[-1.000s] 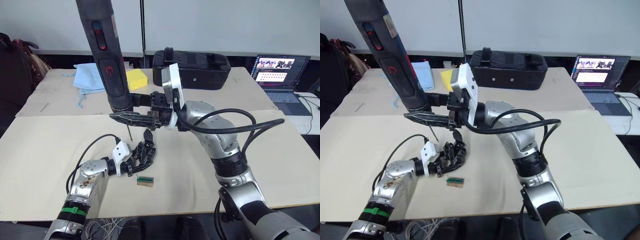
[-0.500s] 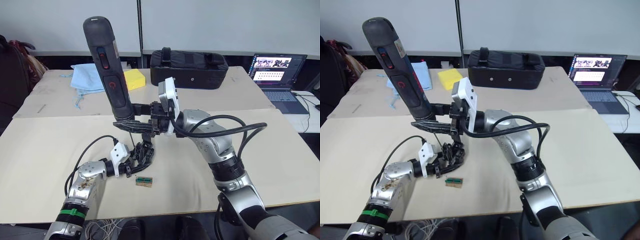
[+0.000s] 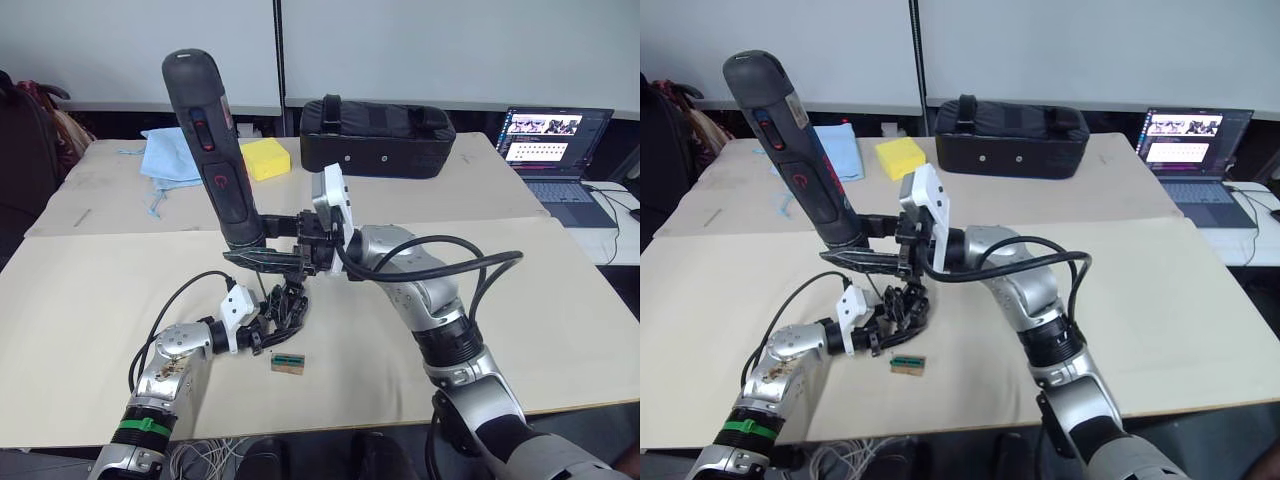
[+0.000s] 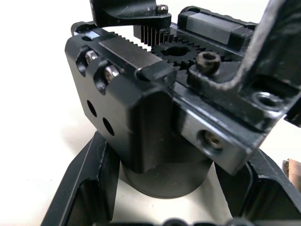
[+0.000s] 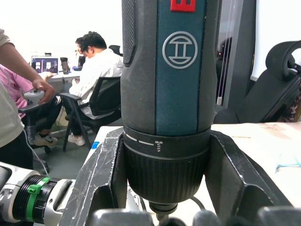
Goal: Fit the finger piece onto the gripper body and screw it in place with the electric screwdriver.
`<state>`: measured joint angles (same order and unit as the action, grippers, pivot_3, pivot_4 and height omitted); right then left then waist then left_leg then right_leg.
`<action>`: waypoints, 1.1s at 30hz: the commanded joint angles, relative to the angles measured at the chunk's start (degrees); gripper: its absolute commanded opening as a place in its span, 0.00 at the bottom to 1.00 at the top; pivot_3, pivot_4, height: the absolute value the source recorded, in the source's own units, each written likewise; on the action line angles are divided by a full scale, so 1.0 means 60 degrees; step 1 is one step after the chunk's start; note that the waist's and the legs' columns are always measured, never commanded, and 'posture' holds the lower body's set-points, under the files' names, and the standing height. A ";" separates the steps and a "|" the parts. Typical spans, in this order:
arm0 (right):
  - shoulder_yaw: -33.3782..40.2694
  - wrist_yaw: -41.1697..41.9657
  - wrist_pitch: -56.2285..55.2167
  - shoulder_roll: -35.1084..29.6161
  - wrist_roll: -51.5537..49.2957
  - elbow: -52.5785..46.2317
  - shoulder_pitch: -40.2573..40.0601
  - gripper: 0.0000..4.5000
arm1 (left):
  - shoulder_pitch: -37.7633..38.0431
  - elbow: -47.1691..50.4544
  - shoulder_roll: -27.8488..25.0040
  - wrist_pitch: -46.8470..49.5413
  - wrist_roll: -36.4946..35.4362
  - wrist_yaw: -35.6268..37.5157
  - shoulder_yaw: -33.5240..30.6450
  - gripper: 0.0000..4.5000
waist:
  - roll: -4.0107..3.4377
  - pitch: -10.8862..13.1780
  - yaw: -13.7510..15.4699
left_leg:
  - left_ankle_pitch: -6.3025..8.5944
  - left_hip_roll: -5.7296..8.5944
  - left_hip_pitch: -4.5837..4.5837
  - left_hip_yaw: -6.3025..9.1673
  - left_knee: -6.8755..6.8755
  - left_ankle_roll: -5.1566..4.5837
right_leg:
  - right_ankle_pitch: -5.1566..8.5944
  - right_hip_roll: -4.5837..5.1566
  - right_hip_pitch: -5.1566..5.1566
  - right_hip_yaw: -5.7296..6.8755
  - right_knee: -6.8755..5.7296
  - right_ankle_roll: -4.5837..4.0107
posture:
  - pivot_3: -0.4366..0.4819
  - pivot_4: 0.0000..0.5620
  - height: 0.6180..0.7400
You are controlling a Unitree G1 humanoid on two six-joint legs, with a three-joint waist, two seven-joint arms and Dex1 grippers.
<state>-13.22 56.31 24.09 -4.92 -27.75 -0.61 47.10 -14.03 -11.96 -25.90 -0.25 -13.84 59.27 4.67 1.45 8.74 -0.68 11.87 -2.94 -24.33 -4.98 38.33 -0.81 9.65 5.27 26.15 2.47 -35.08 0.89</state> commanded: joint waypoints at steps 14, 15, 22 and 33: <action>-0.0212 0.0004 0.0152 0.0094 -0.0092 -0.0359 0.0127 0.42 | 0.0403 -0.0083 -0.0052 0.0306 0.0032 0.0196 0.0303 0.52 | 0.0000 0.0000 -0.0011 | 0.0000 -0.0001 0.0003 -0.0001 -0.0006 0.0000 | 0.0002 0.0000 0.0000 0.0000 0.0001 -0.0003 | 0.48 0.27 1.00; -0.0222 -0.0009 0.0160 0.0100 -0.0067 -0.0343 0.0133 0.42 | 0.0401 -0.0087 -0.0052 0.0309 0.0031 0.0200 0.0303 0.52 | 0.0000 0.0000 -0.0010 | 0.0000 -0.0001 0.0003 -0.0001 -0.0006 0.0000 | 0.0002 0.0001 0.0001 -0.0001 0.0001 -0.0003 | 0.48 0.27 1.00; -0.0360 -0.0030 0.0125 0.0042 0.0141 -0.0304 0.0079 0.42 | 0.0423 -0.0028 -0.0049 0.0352 0.0025 0.0195 0.0320 0.52 | 0.0000 0.0000 -0.0011 | 0.0000 -0.0001 0.0003 -0.0001 -0.0007 0.0001 | 0.0002 0.0000 0.0001 0.0000 0.0001 -0.0003 | 0.48 0.27 1.00; -0.0480 -0.0078 0.0196 0.0034 0.0250 -0.0239 0.0040 0.42 | 0.0419 0.0016 -0.0029 0.0406 0.0026 0.0193 0.0347 0.52 | 0.0000 0.0000 -0.0010 | 0.0000 -0.0001 0.0003 -0.0001 -0.0007 0.0000 | 0.0004 0.0001 0.0001 0.0000 0.0002 -0.0004 | 0.48 0.27 1.00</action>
<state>-17.19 56.10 25.62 -5.27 -25.49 -0.44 46.85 -13.36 -11.13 -26.08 0.25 -14.16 59.26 4.53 1.45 8.74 -0.74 11.87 -2.95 -24.31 -4.98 38.29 -0.81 9.67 5.27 26.16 2.47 -35.07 0.87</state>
